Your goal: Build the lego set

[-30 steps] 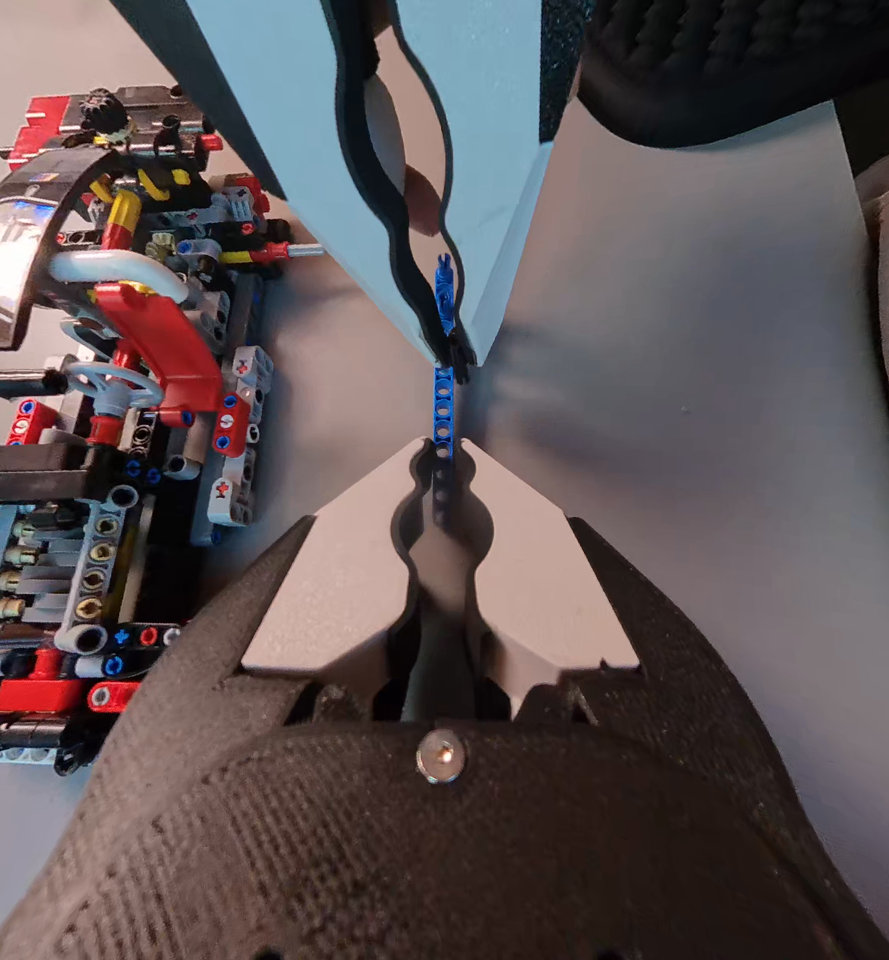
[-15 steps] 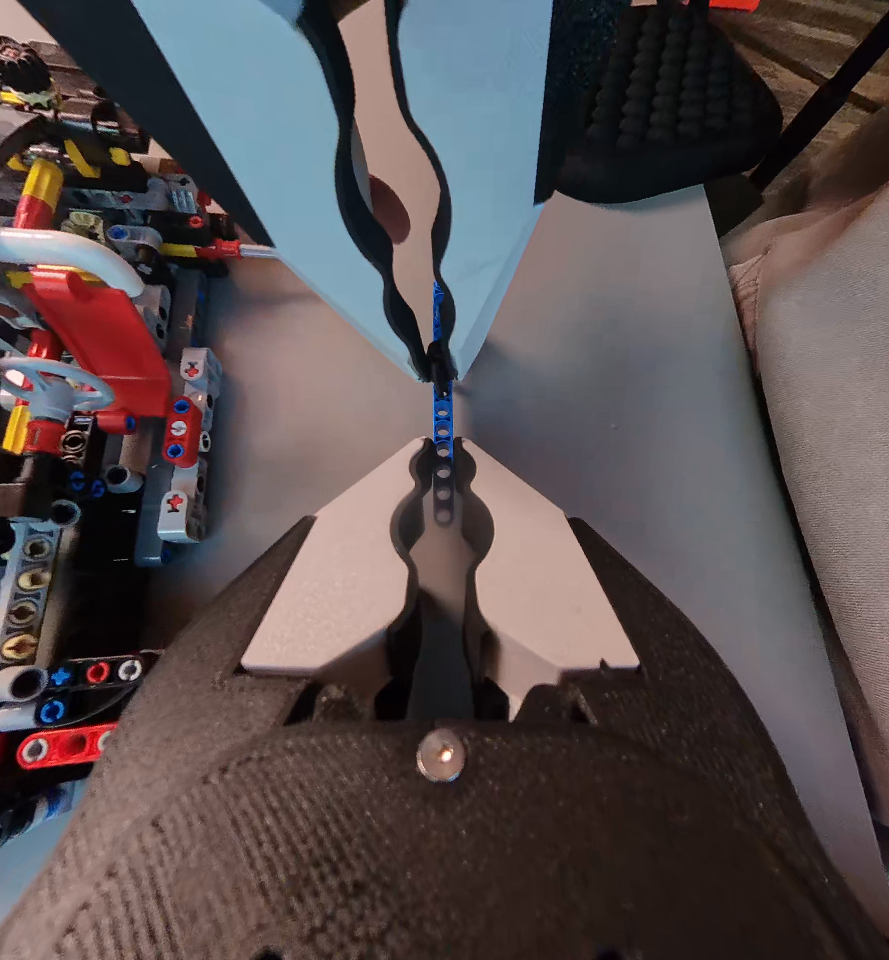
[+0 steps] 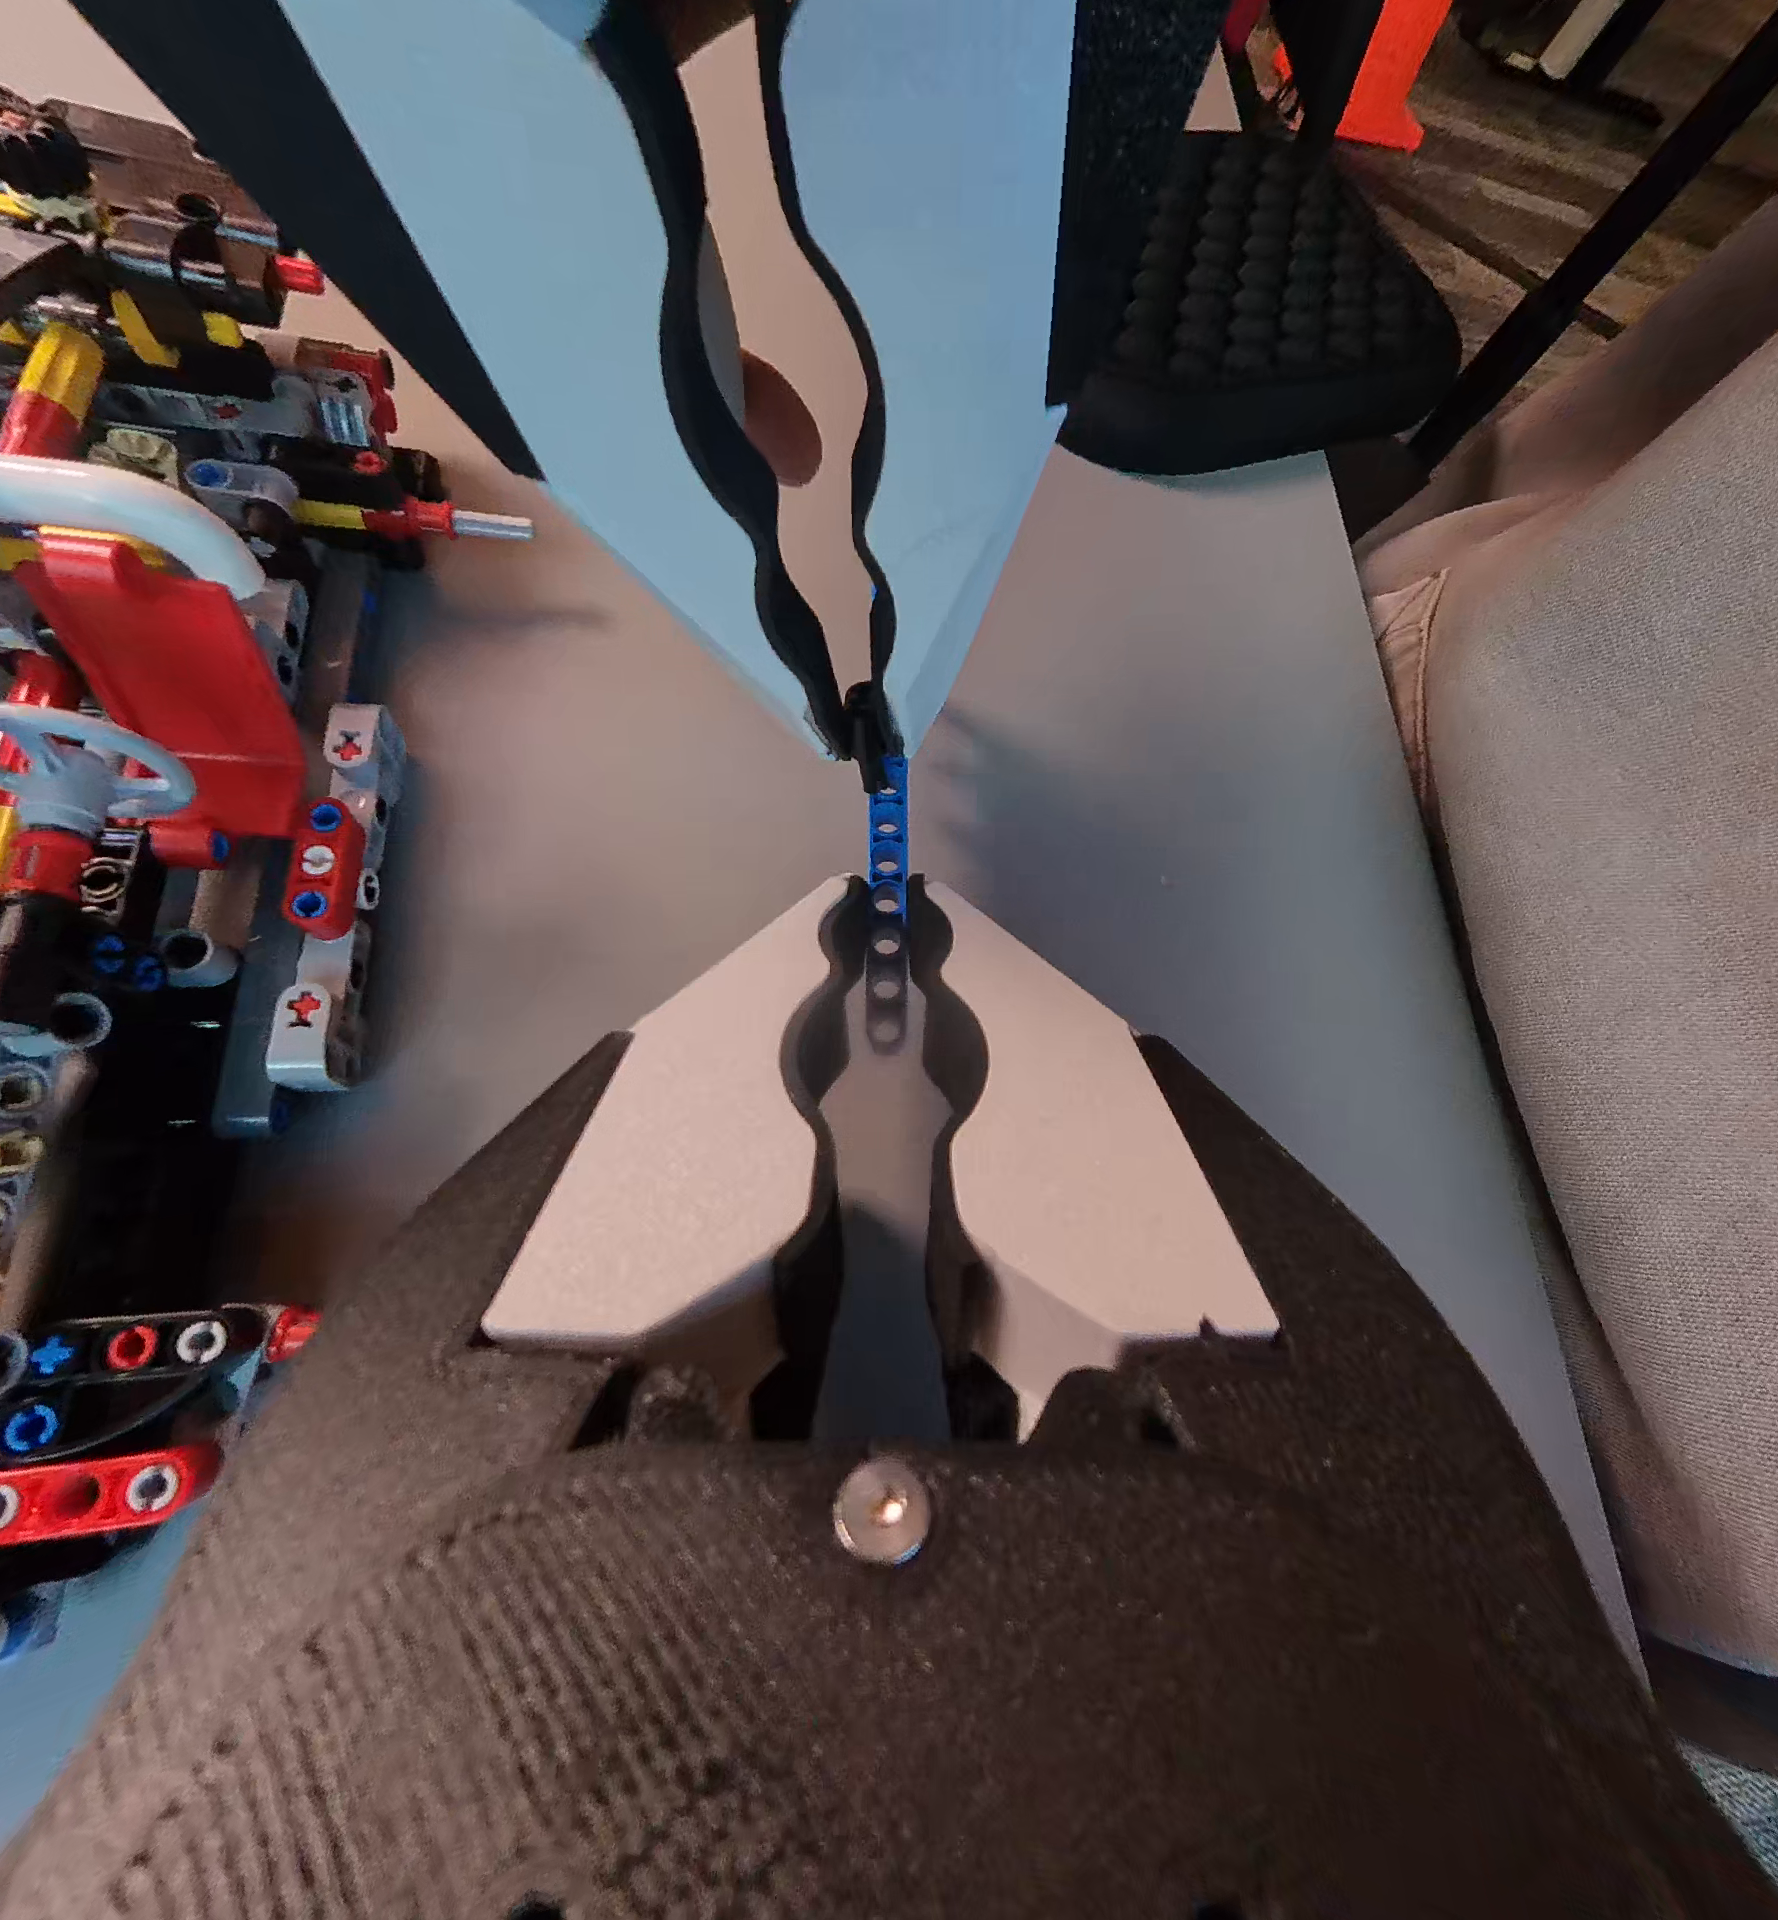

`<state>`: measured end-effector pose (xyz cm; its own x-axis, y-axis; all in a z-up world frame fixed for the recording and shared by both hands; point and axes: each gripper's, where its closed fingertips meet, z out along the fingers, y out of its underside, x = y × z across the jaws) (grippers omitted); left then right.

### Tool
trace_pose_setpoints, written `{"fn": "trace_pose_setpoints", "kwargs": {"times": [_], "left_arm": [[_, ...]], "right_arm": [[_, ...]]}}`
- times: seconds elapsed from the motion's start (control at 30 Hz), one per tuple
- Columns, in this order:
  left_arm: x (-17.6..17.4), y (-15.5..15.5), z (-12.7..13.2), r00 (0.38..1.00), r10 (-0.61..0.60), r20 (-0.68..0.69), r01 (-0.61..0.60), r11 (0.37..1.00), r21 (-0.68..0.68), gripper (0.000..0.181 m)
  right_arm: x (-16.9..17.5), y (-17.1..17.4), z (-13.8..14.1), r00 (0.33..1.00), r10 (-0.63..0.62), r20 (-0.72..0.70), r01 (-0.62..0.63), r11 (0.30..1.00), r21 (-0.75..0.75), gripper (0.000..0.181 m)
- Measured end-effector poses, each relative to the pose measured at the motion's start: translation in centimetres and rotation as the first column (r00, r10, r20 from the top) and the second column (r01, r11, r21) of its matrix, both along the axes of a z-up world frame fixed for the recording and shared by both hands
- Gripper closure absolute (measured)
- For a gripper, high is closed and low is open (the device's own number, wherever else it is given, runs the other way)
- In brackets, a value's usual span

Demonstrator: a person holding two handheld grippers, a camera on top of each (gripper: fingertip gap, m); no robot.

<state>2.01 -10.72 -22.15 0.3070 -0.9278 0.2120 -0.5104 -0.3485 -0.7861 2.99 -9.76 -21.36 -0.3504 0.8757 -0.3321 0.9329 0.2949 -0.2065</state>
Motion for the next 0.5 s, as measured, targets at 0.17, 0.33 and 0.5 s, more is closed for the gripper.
{"fn": "trace_pose_setpoints", "kwargs": {"times": [0.17, 0.33, 0.5], "left_arm": [[0.03, -0.15, -0.33, 0.999, -0.002, -0.035, 0.001, 1.000, -0.003, 0.176], [0.20, -0.03, -0.11, 0.999, 0.012, -0.035, -0.012, 1.000, 0.004, 0.176], [-0.04, 0.16, 0.38, 0.999, 0.028, -0.032, -0.028, 1.000, 0.014, 0.176]], "right_arm": [[0.17, -0.14, 0.07, 1.000, 0.005, 0.010, -0.006, 1.000, 0.002, 0.177], [0.39, -0.36, 0.20, 0.999, 0.012, 0.031, -0.011, 1.000, -0.004, 0.178], [0.59, -0.51, 0.07, 0.998, 0.009, 0.058, -0.009, 1.000, -0.004, 0.177]]}}
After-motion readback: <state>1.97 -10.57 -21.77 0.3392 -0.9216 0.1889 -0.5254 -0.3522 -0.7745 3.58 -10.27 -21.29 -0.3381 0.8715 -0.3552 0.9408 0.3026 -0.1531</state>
